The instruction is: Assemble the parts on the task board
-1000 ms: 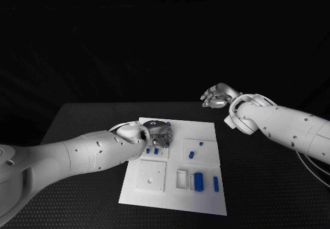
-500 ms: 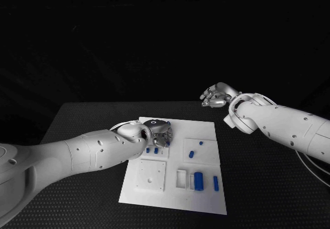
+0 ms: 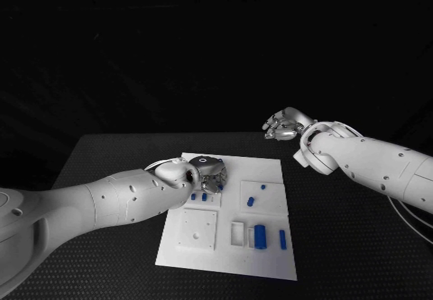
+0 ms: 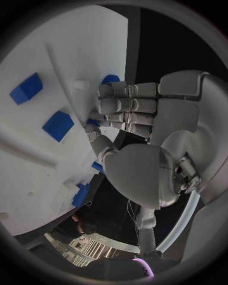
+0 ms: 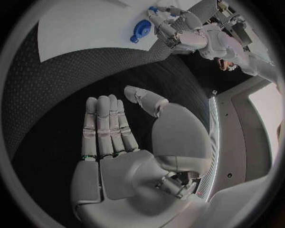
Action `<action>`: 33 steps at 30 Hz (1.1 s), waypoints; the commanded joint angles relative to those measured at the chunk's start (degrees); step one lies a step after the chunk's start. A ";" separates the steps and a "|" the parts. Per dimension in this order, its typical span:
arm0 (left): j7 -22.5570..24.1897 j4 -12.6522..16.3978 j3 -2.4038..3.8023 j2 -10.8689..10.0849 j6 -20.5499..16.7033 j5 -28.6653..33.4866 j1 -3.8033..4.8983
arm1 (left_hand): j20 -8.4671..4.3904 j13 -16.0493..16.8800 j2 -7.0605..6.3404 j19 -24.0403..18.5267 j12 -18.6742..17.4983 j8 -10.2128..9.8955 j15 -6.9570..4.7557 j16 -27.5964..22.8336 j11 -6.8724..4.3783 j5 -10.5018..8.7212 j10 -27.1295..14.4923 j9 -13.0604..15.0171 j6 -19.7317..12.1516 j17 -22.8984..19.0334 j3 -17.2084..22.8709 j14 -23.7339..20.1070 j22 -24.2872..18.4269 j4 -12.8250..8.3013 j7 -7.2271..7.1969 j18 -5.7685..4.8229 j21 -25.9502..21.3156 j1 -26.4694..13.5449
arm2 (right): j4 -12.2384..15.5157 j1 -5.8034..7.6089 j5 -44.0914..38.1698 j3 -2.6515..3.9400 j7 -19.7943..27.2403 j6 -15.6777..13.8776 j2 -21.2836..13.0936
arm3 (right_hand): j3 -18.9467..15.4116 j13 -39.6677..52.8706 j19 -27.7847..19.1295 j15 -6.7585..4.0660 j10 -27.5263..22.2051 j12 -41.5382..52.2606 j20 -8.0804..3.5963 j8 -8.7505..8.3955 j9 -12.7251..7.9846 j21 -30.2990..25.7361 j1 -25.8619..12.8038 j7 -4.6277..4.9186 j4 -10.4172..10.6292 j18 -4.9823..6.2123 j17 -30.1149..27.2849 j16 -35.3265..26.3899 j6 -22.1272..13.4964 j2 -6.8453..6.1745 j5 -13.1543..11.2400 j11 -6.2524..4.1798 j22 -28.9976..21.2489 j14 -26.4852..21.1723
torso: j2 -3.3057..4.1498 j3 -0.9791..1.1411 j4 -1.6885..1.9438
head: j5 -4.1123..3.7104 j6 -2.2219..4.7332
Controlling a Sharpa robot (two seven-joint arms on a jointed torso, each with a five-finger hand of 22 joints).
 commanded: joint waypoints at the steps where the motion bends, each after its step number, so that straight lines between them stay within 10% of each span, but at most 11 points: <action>1: 0.00 -0.22 -0.50 0.21 2.87 -1.73 -0.84 | -0.71 -0.36 -0.70 -0.27 0.11 0.20 0.14 0.25 0.51 -0.21 -1.00 -0.20 0.16 -0.10 -0.45 -0.08 0.75 0.12 -0.06 1.20 -0.15 -0.15 | 0.12 -0.01 -0.45 0.02 0.50 0.59 0.03 | -0.26 -0.06 -0.06 -0.01 0.16 0.33 0.05 0.25 -0.06 -0.19 -0.28 0.00 -0.16 -0.03 -0.09 0.23 -0.28 0.17 0.30 0.18 1.25 -0.48 | 0.03 0.04 0.04 | -0.01 -0.15; 33: -0.41 -1.24 -0.48 1.27 2.72 -5.74 -1.99 | -1.55 0.39 1.15 1.39 1.63 2.25 -1.35 2.44 -1.02 0.20 2.84 -0.67 3.51 0.09 0.68 2.37 0.32 -0.47 -1.14 1.28 -0.53 2.10 | 0.26 -0.01 -0.44 0.03 0.55 0.51 0.02 | -0.31 -0.12 -0.05 -0.02 0.20 0.39 0.07 0.29 -0.08 -0.19 -0.37 -0.01 -0.11 -0.05 -0.17 0.29 -0.27 0.20 0.28 0.16 1.25 -0.49 | 0.00 0.00 0.08 | -0.19 -0.38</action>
